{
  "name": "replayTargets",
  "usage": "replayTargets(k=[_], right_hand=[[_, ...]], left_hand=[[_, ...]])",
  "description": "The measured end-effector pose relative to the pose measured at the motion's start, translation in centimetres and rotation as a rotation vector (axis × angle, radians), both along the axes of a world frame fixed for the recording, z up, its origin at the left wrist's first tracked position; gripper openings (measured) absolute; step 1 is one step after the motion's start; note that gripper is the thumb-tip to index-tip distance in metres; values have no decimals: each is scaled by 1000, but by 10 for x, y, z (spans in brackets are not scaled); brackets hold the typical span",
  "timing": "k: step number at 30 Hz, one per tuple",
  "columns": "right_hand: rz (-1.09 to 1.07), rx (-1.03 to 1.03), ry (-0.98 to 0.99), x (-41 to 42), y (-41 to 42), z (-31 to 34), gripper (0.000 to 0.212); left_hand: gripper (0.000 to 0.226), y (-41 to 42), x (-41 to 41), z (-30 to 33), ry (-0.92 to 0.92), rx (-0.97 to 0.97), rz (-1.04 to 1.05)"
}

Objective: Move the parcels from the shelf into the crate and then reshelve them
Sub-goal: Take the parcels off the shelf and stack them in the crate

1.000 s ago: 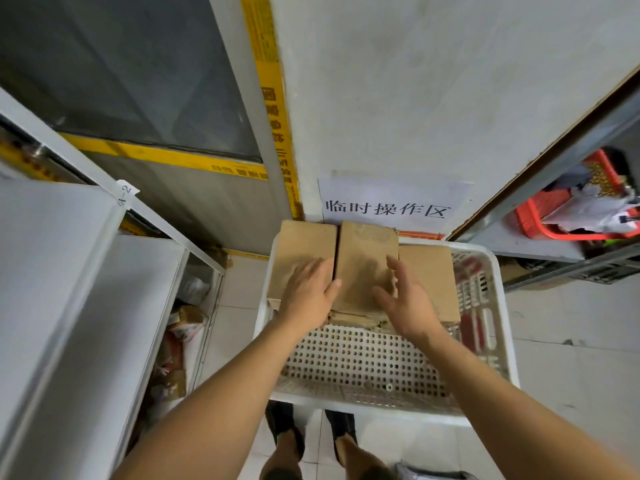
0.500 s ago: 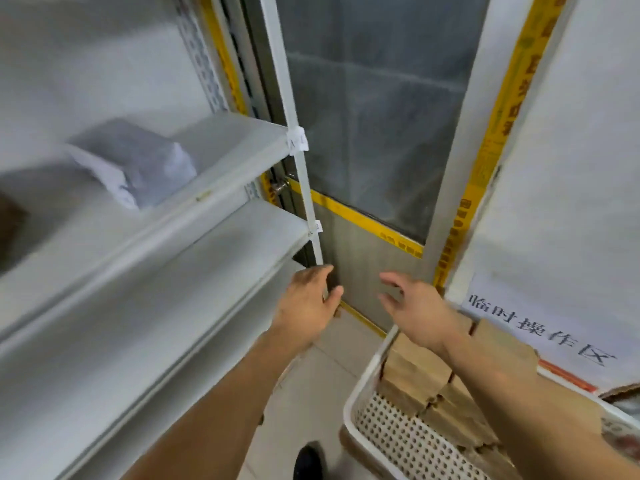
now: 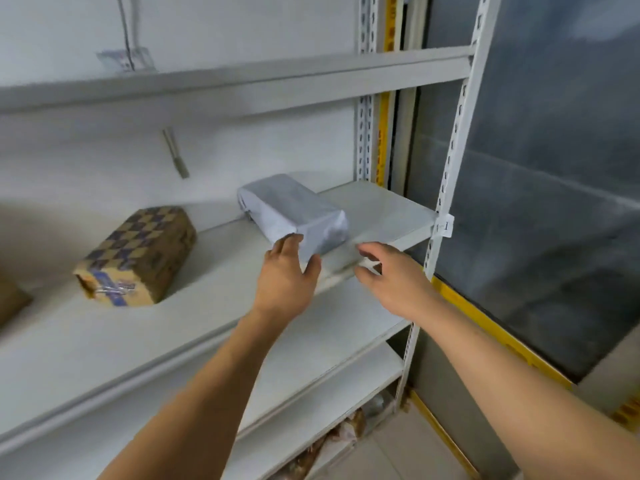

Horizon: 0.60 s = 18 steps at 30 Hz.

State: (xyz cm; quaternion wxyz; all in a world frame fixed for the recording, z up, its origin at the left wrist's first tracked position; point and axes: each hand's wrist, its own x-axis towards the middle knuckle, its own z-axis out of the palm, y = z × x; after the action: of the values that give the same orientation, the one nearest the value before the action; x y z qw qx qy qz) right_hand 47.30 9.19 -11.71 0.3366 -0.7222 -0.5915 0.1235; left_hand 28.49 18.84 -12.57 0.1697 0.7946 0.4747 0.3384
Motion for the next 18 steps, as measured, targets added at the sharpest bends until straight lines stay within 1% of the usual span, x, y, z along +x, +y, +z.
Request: replayTargets(k=[3,7,11,12,15,18], right_hand=[[17,35,-6,-7,56,10,52],[-21,72,-1,-7,120,18,61],[-63,-54,73,-4,163,17,70],[-66,-73,106,-4,169,15,67],[-81,-48,221,-8,179,10,47],[-88,9,269,-11,176,7,37]], left_hand=[[57,47,0,12,-71,-77,46],[64,101,7,19,-166,-239,60],[67,131,14,17,-253,-411,77],[64,135,16,14,-283,-453,77],[56,137,20,4,-340,-575,48],[45,133,22,-1,-379,-598,29]])
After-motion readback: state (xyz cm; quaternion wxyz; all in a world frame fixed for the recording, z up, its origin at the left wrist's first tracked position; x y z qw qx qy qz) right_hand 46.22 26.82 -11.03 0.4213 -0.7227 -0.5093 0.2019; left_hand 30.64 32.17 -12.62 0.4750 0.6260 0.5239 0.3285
